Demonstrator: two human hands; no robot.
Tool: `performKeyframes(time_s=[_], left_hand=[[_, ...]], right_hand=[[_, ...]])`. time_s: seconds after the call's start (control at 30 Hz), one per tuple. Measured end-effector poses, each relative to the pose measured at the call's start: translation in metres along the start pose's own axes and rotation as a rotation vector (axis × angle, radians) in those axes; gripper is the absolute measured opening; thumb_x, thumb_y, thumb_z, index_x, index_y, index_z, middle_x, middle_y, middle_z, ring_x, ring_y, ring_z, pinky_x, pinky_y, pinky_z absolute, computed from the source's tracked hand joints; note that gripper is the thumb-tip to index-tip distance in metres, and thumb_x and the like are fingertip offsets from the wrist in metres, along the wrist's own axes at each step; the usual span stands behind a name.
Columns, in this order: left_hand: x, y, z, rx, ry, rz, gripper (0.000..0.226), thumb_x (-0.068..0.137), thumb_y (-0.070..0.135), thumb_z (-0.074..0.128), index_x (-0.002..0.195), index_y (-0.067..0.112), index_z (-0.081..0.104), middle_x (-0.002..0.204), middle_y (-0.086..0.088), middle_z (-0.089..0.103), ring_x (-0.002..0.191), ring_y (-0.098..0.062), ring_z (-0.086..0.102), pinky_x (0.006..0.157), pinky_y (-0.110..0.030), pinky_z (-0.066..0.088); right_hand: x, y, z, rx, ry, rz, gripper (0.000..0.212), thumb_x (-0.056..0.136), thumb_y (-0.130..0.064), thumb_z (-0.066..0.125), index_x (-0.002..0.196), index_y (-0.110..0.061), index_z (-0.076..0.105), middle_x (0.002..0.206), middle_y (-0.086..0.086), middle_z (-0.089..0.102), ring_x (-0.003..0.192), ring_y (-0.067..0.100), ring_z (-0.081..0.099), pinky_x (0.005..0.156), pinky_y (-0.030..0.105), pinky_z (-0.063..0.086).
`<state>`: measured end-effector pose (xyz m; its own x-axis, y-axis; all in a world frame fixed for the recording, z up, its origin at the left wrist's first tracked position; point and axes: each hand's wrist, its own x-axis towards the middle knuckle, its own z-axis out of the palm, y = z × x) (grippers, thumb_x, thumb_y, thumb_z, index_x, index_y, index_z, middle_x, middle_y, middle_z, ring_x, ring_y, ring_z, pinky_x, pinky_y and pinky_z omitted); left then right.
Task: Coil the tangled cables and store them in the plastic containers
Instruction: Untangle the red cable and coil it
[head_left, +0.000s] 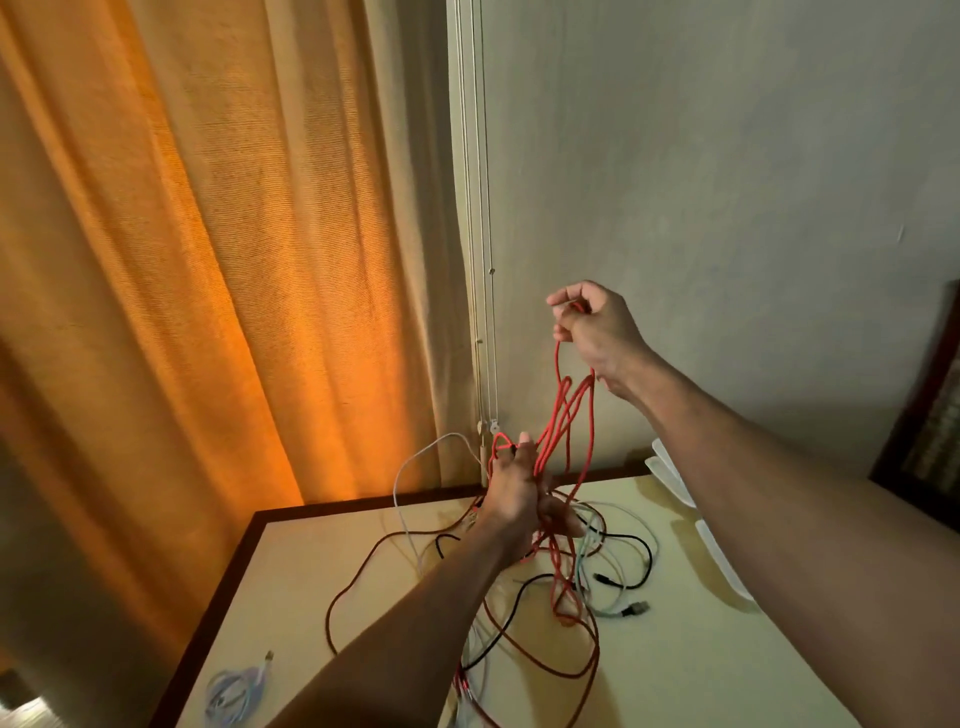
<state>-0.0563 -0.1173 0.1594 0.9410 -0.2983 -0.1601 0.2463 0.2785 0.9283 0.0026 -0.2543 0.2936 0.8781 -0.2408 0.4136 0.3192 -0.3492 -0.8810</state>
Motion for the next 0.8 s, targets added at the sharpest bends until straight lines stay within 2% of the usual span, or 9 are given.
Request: performKeyframes(time_s=[0.07,0.13,0.17,0.3,0.4,0.47,0.57,0.67,0.8], left_hand=[[-0.001,0.002,0.0,0.023,-0.001,0.0,0.046,0.108,0.053,0.032,0.097,0.009,0.043,0.055,0.001,0.043,0.034,-0.013,0.034,0.038,-0.019,0.032],[0.002,0.008,-0.002,0.026,-0.022,0.003,0.057,0.108,0.054,0.03,0.072,0.013,0.045,0.051,0.003,0.04,0.034,-0.009,0.024,0.038,-0.016,0.016],[0.005,0.014,-0.003,0.003,-0.025,0.009,0.057,0.108,0.054,0.029,0.068,0.016,0.044,0.052,0.003,0.038,0.034,-0.008,0.023,0.038,-0.017,0.014],[0.011,0.064,0.011,-0.252,-0.008,0.021,0.05,0.109,0.047,0.027,0.067,0.022,0.037,0.053,0.005,0.03,0.033,-0.006,0.021,0.042,-0.018,0.006],[0.014,0.113,0.027,-0.344,0.02,0.129,0.046,0.109,0.035,0.023,0.066,0.023,0.033,0.049,0.007,0.026,0.034,-0.005,0.018,0.041,-0.016,0.005],[0.018,0.142,0.034,-0.415,0.002,0.19,0.041,0.106,0.028,0.023,0.066,0.023,0.032,0.047,0.007,0.024,0.034,-0.005,0.017,0.039,-0.014,0.006],[0.024,0.179,0.037,-0.514,-0.037,0.242,0.034,0.098,0.019,0.028,0.065,0.022,0.032,0.045,0.007,0.023,0.034,-0.006,0.016,0.036,-0.013,0.008],[0.031,0.197,0.031,-0.571,-0.039,0.276,0.035,0.098,0.017,0.027,0.063,0.023,0.033,0.049,0.006,0.023,0.036,-0.007,0.016,0.031,-0.016,0.011],[0.035,0.19,0.014,-0.647,-0.006,0.248,0.032,0.091,0.012,0.028,0.062,0.022,0.034,0.059,0.005,0.021,0.037,-0.007,0.016,0.029,-0.018,0.013]], right_hand=[[0.002,0.008,-0.004,-0.003,0.046,0.009,0.025,0.1,-0.002,0.055,0.093,-0.024,0.065,0.096,-0.002,0.065,0.08,0.015,0.063,0.089,0.037,0.058],[0.007,0.012,-0.011,0.046,0.085,0.015,0.016,0.099,-0.008,0.06,0.096,-0.023,0.064,0.095,0.0,0.066,0.081,0.016,0.065,0.09,0.039,0.058],[0.009,0.012,-0.015,0.083,0.083,0.031,0.007,0.099,-0.016,0.063,0.103,-0.021,0.064,0.096,0.003,0.067,0.083,0.017,0.067,0.088,0.04,0.059],[0.005,0.014,-0.03,0.255,0.009,0.13,0.046,0.104,-0.045,0.051,0.133,-0.01,0.051,0.104,0.015,0.067,0.092,0.023,0.069,0.081,0.037,0.057],[-0.022,0.028,-0.022,0.257,0.1,0.141,0.031,0.108,-0.034,0.042,0.122,-0.009,0.052,0.099,0.018,0.069,0.09,0.028,0.07,0.081,0.042,0.056],[-0.05,0.042,-0.014,0.3,0.108,0.173,0.016,0.103,-0.028,0.048,0.112,-0.016,0.05,0.098,0.015,0.067,0.091,0.028,0.067,0.084,0.045,0.051],[-0.093,0.066,-0.004,0.27,-0.23,0.239,0.047,0.08,-0.043,0.059,0.116,-0.013,0.058,0.108,0.011,0.072,0.108,0.026,0.067,0.098,0.043,0.049],[-0.125,0.083,0.008,0.195,-0.554,0.278,0.046,0.083,-0.033,0.056,0.125,-0.016,0.063,0.116,0.003,0.075,0.12,0.018,0.064,0.113,0.044,0.042],[-0.137,0.084,0.015,0.216,-0.615,0.289,0.037,0.087,-0.037,0.07,0.122,-0.024,0.07,0.114,0.007,0.075,0.12,0.017,0.064,0.117,0.045,0.038]])
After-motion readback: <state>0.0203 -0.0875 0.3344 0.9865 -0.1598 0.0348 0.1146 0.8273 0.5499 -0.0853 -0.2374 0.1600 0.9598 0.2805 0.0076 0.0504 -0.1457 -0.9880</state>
